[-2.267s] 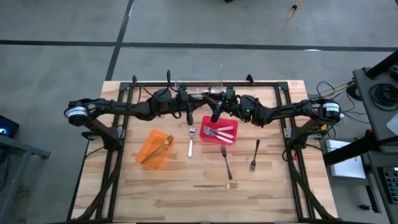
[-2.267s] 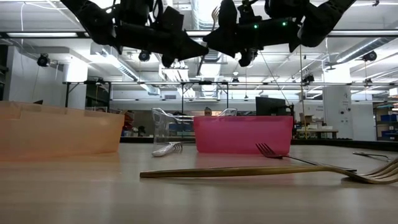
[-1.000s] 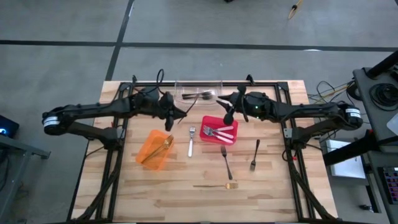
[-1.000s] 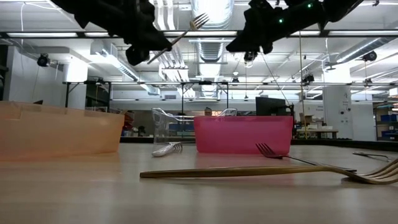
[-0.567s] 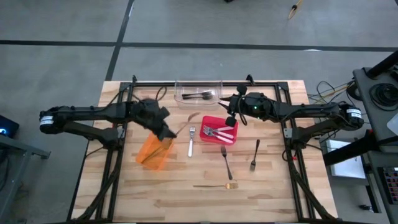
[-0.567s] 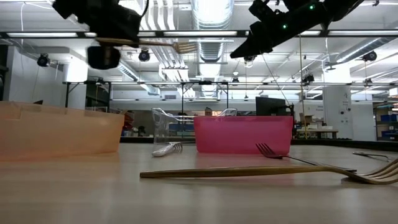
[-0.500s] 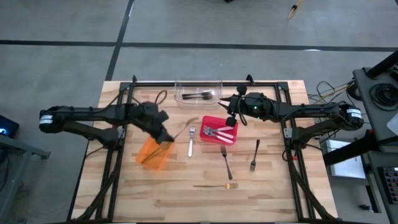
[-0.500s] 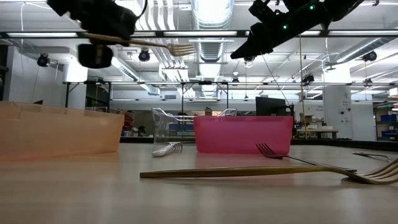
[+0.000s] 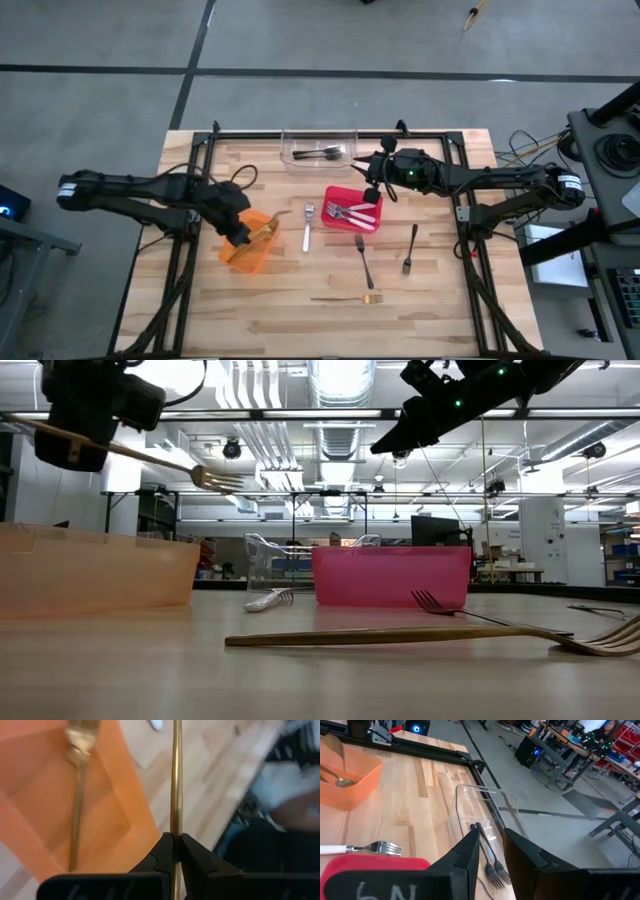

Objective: Sort silverware by color (type)
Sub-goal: Put the gold fork into the orange bin

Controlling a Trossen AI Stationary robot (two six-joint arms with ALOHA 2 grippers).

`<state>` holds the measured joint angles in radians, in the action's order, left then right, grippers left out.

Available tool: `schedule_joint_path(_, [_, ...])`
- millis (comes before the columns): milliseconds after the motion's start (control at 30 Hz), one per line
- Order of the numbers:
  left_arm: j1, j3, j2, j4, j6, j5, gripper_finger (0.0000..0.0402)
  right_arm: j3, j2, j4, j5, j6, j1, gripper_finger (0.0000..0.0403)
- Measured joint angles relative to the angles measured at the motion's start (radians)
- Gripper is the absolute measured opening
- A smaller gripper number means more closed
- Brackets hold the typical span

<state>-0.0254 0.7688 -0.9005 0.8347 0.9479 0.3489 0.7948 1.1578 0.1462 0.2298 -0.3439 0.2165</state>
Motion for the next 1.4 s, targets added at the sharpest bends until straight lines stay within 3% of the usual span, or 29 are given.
schedule_joint_path(133, [-0.002, -0.02, 0.073, -0.001, -0.09, 0.095, 0.0003, 0.0, 0.0, 0.012, 0.0, -0.006, 0.0, 0.0077])
schedule_joint_path(400, [-0.001, -0.091, 0.19, -0.019, -0.123, 0.028, 0.0003, 0.0, 0.0, 0.018, -0.001, 0.006, 0.0, 0.0077])
schedule_joint_path(767, [-0.001, -0.164, 0.253, -0.035, -0.029, 0.041, 0.0003, 0.0, 0.0, 0.024, -0.002, 0.041, 0.0, 0.0077])
schedule_joint_path(1167, [-0.001, -0.193, 0.287, -0.07, -0.14, 0.035, 0.0003, 0.0, 0.003, 0.057, -0.008, 0.039, 0.0, 0.0077])
schedule_joint_path(1267, [-0.001, -0.206, 0.287, -0.142, -0.143, 0.035, 0.0003, 0.0, 0.003, 0.065, -0.107, 0.037, 0.0, 0.0077])
schedule_joint_path(1400, [-0.001, -0.21, 0.287, -0.256, -0.17, 0.035, 0.0003, 0.0, 0.004, 0.125, -0.346, 0.019, 0.0, 0.0077])
